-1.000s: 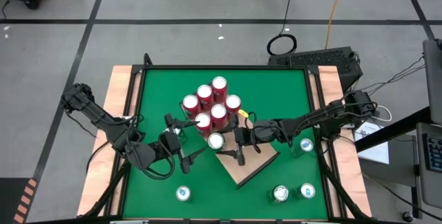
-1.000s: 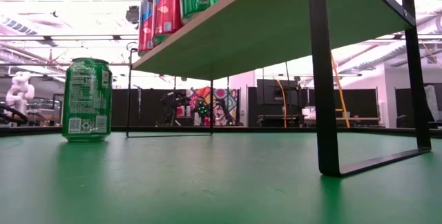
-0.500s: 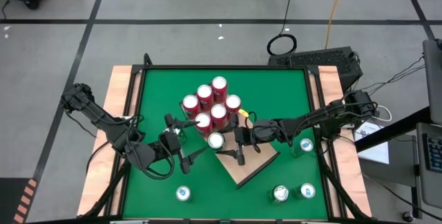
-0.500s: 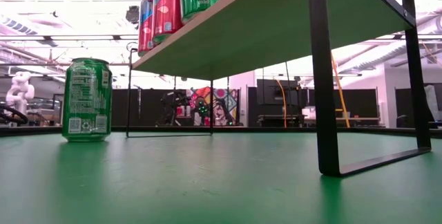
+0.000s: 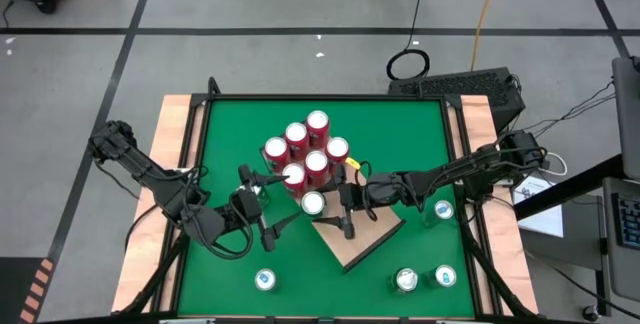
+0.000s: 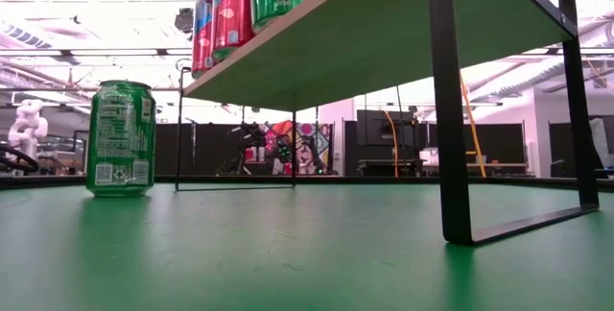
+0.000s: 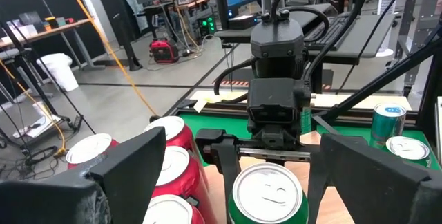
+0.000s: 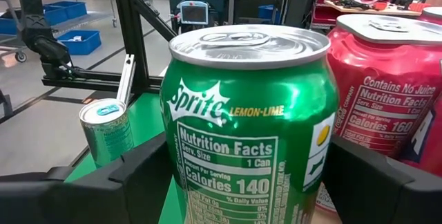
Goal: Place canned beverage on shelf
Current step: Put the green soda can on the shelf
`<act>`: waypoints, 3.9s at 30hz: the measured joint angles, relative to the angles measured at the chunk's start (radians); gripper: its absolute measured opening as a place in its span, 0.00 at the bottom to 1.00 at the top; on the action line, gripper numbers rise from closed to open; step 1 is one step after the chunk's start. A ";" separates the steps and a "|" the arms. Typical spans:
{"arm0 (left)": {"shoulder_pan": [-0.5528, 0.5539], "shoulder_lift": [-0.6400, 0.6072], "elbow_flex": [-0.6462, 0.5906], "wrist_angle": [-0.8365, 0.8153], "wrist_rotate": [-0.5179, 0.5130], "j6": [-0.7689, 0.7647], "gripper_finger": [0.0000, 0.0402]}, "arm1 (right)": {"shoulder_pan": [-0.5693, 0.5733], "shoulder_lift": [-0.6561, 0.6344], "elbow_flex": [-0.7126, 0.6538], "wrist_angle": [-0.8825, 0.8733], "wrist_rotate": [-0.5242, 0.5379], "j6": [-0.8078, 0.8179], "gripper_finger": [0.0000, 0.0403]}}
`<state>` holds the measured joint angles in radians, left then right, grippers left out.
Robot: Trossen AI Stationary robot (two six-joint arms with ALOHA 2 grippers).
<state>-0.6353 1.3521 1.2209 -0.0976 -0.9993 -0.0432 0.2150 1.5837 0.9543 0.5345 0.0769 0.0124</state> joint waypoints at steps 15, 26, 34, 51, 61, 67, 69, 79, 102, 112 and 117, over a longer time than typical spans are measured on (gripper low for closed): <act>0.000 0.000 0.000 -0.002 0.000 -0.002 0.95 | 0.000 0.002 -0.002 -0.020 0.000 -0.005 0.87; 0.000 0.000 0.000 -0.021 0.000 -0.004 0.95 | 0.033 -0.040 -0.002 -0.016 0.032 -0.018 0.87; 0.000 0.000 0.000 -0.020 0.013 -0.004 0.95 | 0.081 -0.085 -0.002 -0.124 0.148 -0.020 0.87; 0.000 0.000 0.000 -0.021 0.026 -0.007 0.95 | 0.161 -0.143 -0.002 -0.336 0.254 0.072 0.86; -0.002 0.000 0.000 -0.090 0.027 -0.082 0.96 | 0.216 -0.143 -0.002 -0.360 0.292 0.107 0.84; -0.020 0.000 0.000 -0.192 0.037 -0.193 0.96 | 0.250 -0.143 -0.002 -0.360 0.291 0.107 0.84; -0.043 0.008 0.000 -0.254 0.041 -0.264 0.96 | 0.258 -0.143 -0.002 -0.361 0.292 0.107 0.84; -0.111 0.179 0.000 -0.287 0.025 -0.467 0.84 | 0.305 -0.246 -0.001 -0.375 0.342 0.035 0.84; -0.052 0.396 0.000 -0.187 -0.100 -0.685 0.48 | 0.350 -0.297 -0.001 -0.461 0.395 -0.040 0.84; -0.026 0.409 0.000 -0.185 -0.099 -0.685 0.48 | 0.351 -0.297 -0.001 -0.484 0.394 -0.031 0.84; -0.031 0.414 0.000 -0.183 -0.099 -0.699 0.48 | 0.351 -0.295 -0.001 -0.496 0.394 -0.024 0.84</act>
<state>-0.6662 1.7664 1.2205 -0.2806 -1.0981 -0.7423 0.5659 1.2891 0.9531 0.0382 0.4706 -0.0116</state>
